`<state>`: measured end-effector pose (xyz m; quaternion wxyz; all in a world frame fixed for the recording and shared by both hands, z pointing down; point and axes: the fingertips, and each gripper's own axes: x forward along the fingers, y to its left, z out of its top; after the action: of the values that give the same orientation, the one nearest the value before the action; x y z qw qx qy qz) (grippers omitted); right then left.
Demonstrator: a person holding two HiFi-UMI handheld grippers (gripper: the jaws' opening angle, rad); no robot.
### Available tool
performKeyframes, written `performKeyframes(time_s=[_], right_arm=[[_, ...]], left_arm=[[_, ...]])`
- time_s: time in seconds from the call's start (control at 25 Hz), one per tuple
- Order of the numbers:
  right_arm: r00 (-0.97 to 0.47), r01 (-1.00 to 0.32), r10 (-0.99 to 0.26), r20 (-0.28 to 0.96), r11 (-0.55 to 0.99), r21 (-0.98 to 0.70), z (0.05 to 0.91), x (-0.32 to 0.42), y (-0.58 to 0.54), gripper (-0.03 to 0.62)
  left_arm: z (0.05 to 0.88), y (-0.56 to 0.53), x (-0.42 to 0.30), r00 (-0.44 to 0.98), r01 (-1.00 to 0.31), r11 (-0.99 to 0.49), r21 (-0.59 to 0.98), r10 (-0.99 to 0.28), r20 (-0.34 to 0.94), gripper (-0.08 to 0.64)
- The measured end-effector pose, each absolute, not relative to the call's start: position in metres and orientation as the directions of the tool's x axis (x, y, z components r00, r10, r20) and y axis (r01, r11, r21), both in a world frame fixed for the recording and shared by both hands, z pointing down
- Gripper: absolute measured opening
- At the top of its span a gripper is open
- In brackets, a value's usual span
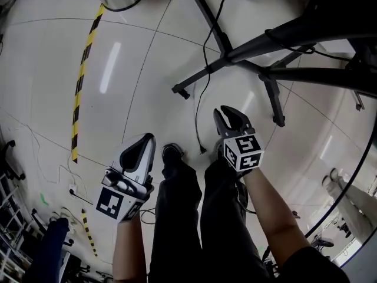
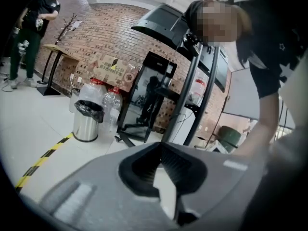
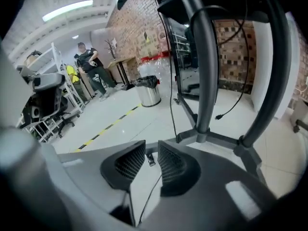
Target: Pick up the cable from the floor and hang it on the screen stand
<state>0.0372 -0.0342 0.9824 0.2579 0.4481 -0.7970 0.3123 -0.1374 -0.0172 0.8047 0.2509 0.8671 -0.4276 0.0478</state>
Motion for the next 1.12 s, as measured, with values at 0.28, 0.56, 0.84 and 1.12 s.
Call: performKeyframes(time_s=[0.28,0.56,0.84,1.12], right_arm=[[-0.499,-0.841,-0.440,0.747,0.455,-0.294,1.079,0.017,-0.041,0.103],[-0.451,-0.836,-0.305,0.839,0.473,-0.277,1.165,0.011,-0.034,0.137],[-0.435,-0.853,-0.243,0.867,0.420,-0.310,1.217,0.011,-0.030,0.137],[-0.422,-0.869,-0.253,0.871,0.389,-0.308,1.238,0.005,-0.041,0.099]], left_arm=[[0.864,-0.024,-0.157,0.626,-0.767,-0.505,0.395,-0.723,0.293,0.001],[0.918,-0.023,-0.165,0.638,-0.763,-0.524,0.379,-0.704,0.311,0.000],[0.944,-0.034,-0.158,0.652,-0.753,-0.549,0.363,-0.699,0.294,0.000],[0.964,-0.046,-0.153,0.663,-0.743,-0.559,0.367,-0.689,0.293,0.000]])
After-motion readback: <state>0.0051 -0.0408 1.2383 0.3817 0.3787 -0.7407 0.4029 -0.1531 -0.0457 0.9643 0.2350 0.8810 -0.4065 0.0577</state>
